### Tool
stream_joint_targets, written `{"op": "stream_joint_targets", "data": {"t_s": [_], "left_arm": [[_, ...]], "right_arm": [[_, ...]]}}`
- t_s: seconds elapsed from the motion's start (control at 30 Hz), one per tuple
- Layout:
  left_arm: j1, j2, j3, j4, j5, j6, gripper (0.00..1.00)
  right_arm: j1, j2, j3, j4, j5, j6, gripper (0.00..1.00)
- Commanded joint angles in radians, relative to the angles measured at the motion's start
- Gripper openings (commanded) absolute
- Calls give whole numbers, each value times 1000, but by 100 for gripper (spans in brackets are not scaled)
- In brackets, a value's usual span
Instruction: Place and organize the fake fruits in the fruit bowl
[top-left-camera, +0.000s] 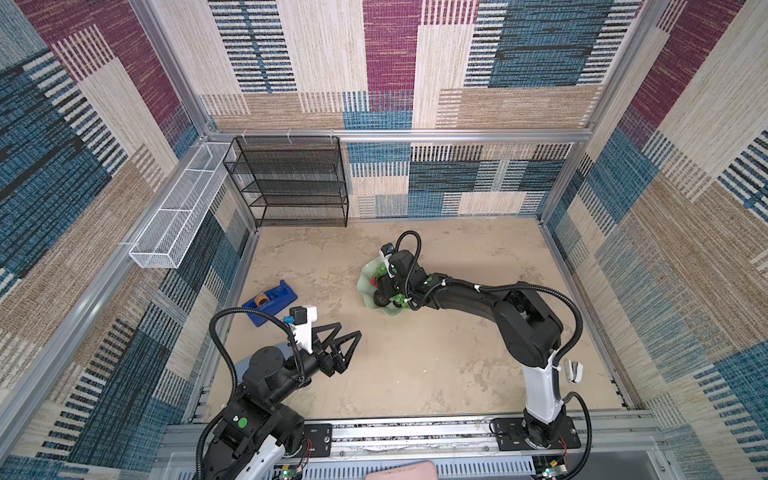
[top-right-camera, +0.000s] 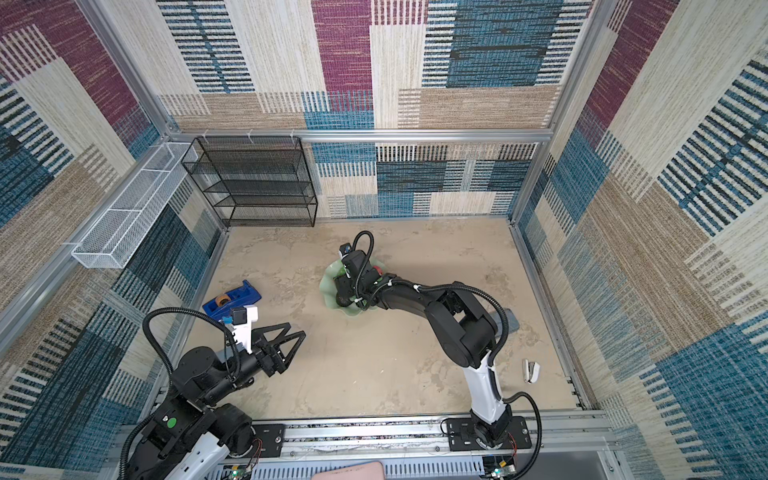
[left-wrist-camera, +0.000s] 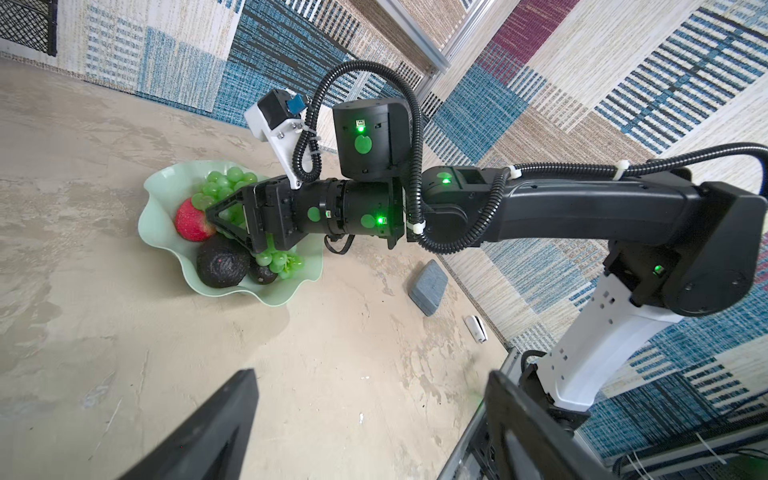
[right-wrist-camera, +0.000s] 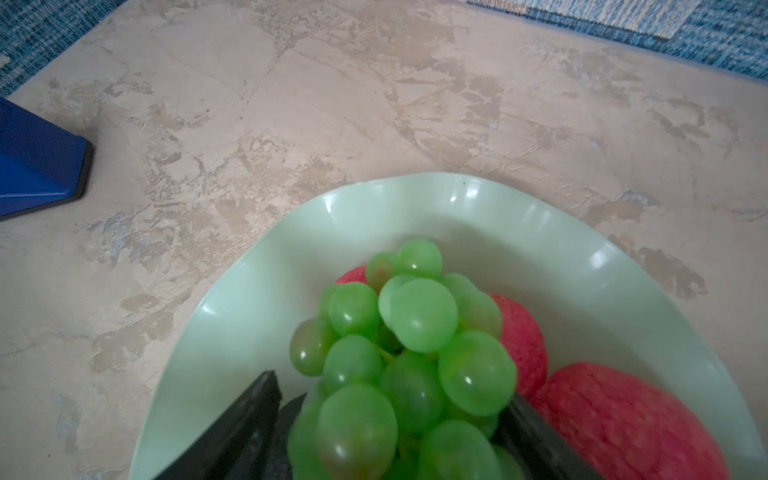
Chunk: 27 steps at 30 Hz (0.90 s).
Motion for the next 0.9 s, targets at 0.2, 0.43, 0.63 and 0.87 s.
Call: {"op": "stream_joint_targets", "data": {"t_s": [0.2,0.43,0.63,0.87], "left_arm": [[0,-1,2,-8,-38,31,89],[0,105,5,-23,-597,163,99],[16,468,-102,535,-990,511,99],[317,857,-183,868,-750,505,99]], "right_arm": [[-11,-215,-179,249,-69,11,100],[-35,-640,-651,626,26,-48,100],[-128,-905,-857,577,313,-70,100],[-318,-1028,-1069,676,468,-162,100]]}}
